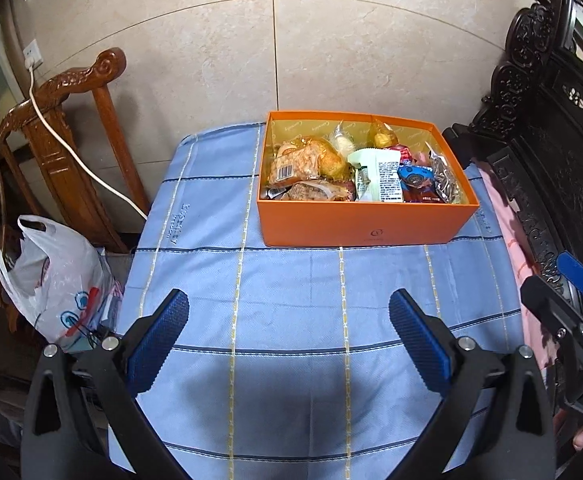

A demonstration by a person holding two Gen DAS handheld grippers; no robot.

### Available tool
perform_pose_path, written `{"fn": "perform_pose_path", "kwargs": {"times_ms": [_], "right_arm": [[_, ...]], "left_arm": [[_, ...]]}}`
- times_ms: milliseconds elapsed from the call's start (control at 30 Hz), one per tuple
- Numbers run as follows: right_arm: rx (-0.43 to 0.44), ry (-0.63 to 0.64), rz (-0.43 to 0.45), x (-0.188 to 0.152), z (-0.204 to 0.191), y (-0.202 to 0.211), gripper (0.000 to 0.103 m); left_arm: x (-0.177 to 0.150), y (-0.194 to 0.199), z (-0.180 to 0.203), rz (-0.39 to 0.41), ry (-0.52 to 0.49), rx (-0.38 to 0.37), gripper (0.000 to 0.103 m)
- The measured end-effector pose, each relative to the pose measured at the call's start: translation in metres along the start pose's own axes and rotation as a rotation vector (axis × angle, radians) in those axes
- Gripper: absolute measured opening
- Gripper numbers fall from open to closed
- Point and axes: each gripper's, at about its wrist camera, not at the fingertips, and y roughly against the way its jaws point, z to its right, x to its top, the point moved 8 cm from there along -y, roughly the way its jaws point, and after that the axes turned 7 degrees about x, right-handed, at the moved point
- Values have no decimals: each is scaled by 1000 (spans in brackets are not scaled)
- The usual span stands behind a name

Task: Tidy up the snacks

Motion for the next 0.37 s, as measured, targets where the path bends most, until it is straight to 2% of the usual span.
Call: {"fn": "perform_pose_path", "kwargs": {"times_ms": [200,367], "right_arm": [[1,10,7,1,-2,5,99],[1,15,5,0,-1,7,99]], "left_arm": [[-8,5,1,-2,-16,0,98],[-14,4,-7,-21,13,10,98]]}}
